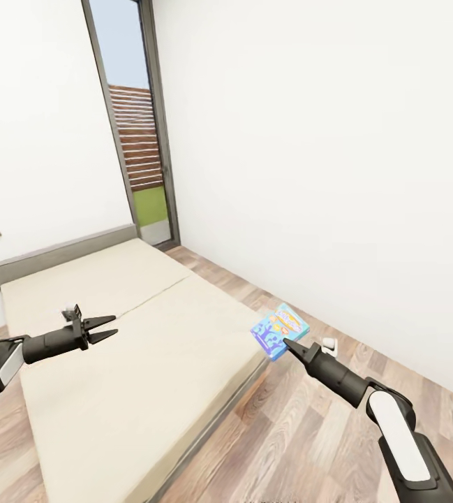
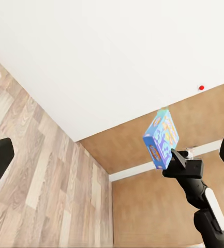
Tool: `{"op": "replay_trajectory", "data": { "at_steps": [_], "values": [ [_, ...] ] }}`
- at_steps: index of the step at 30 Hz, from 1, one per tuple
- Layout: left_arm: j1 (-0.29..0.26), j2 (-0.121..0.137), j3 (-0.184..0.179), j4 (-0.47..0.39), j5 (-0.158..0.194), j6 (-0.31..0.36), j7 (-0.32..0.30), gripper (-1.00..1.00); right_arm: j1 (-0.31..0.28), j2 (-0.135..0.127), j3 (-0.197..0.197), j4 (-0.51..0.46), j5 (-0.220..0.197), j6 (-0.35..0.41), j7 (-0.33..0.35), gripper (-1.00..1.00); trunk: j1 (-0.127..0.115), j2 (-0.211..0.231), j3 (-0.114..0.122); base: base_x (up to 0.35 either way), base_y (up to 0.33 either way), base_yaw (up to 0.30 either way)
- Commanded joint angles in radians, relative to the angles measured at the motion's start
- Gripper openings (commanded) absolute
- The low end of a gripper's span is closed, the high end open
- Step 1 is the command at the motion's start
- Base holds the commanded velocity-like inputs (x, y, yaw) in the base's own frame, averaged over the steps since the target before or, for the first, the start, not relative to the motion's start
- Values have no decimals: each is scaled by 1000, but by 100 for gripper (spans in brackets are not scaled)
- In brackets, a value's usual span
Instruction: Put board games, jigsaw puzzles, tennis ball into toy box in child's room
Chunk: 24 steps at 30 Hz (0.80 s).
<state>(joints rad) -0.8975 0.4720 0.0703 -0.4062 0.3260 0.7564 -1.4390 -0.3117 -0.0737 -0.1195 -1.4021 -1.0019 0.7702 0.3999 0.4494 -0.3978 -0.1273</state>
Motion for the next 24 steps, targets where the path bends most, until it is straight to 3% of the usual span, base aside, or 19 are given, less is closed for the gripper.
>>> {"op": "replay_trajectory", "data": {
  "at_steps": [1,10,16,24],
  "values": [
    [0,0,0,0,1,10,-3,100,-2,0,-1,0,-5,7,4,-100,1,-2,-3,0,0,-255],
    [0,-1,1,0,1,10,-2,100,-2,0,-3,0,-5,7,4,-100,1,-2,-9,0,0,-251],
    [-1,-18,0,0,1,9,-1,100,-2,-3,-6,0,-6,7,4,-100,1,-2,-14,0,0,-243],
    [-1,-23,0,0,1,9,0,100,-2,-1,-15,0,-6,8,5,-100,1,-2,-21,0,0,-239]
  ]
}}
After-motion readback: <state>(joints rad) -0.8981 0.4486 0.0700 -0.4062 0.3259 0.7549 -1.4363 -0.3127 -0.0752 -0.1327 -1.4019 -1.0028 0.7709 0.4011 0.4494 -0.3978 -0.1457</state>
